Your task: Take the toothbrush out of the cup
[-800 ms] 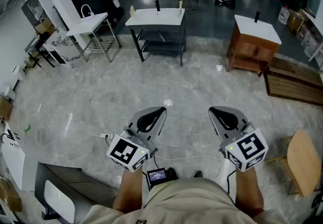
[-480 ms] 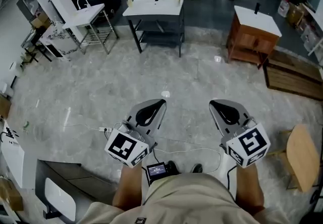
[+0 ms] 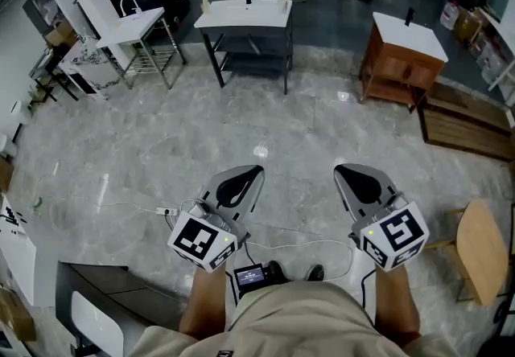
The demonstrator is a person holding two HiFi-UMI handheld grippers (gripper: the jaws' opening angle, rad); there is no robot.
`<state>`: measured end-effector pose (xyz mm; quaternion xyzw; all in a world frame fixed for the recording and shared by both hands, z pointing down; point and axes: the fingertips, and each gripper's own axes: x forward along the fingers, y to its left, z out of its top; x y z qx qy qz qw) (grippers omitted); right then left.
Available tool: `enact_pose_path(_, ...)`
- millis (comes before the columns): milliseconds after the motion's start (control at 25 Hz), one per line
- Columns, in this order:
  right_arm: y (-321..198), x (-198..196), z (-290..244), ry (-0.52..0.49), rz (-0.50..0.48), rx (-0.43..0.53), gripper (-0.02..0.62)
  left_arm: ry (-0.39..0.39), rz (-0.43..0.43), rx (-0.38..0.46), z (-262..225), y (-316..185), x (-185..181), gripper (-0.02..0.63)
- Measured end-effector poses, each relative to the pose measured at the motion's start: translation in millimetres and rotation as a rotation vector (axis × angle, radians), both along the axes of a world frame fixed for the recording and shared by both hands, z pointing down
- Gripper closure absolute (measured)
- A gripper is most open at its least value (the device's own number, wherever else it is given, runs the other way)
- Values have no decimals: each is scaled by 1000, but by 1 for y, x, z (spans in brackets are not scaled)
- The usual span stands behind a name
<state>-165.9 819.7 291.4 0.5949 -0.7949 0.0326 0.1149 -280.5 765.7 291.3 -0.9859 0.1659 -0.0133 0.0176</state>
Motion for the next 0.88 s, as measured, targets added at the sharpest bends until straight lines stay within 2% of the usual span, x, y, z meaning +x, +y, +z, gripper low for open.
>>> enact_pose_path(560,-53,-38,1,19,4,-14,591,25,-37,-23,6,-49,-51,600)
enact_pose_path(880,-86,-25,-11,36,16,7,591,39,-64,-30,6,-80,-55,600)
